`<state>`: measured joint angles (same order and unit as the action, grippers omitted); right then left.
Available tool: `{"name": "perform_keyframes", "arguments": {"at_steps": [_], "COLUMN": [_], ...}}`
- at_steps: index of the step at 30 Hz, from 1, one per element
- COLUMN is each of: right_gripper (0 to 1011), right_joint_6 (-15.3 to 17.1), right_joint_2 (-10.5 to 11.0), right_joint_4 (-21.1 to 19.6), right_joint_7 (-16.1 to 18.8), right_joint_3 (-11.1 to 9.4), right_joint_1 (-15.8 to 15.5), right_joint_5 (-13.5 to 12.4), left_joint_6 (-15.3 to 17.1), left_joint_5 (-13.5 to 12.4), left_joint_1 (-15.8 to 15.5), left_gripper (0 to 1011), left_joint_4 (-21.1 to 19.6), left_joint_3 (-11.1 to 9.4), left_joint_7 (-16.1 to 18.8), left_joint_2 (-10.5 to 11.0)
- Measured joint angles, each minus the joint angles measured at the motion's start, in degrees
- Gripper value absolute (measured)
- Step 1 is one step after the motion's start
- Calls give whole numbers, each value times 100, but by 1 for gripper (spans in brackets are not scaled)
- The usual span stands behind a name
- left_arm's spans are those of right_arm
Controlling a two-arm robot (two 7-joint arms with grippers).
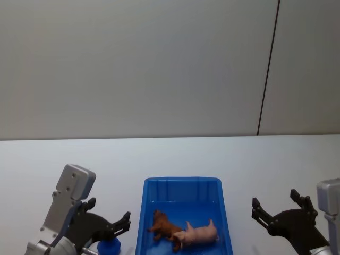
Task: Pick up the two dolls from the table and place them into the box.
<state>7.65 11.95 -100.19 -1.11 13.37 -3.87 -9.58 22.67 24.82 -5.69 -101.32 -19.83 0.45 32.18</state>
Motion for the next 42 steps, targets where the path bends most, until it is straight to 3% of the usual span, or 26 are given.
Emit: {"name": "perform_keyframes", "arguments": {"at_steps": [17, 25, 36, 42], "right_gripper": [1001, 1001, 1001, 1001], "right_joint_6": [1, 1, 1, 1], "right_joint_2": [2, 2, 2, 2], "right_joint_4": [-2, -1, -1, -1], "right_joint_7": [-7, -8, -7, -7], "right_joint_3": [0, 0, 0, 1], "right_joint_1": [-5, -5, -5, -5], "right_joint_5": [0, 0, 0, 0], "left_joint_6": [77, 79, 10, -37], "left_joint_5": [-36, -127, -232, -270], "left_joint_1": [37, -2, -47, -47], "left_gripper": [973, 786, 381, 277], "left_joint_4": [419, 636, 854, 842], "left_joint_3": [-14, -44, -61, -40], "left_joint_7": [-251, -430, -614, -631], "left_joint_2": [-39, -98, -155, -143]}}
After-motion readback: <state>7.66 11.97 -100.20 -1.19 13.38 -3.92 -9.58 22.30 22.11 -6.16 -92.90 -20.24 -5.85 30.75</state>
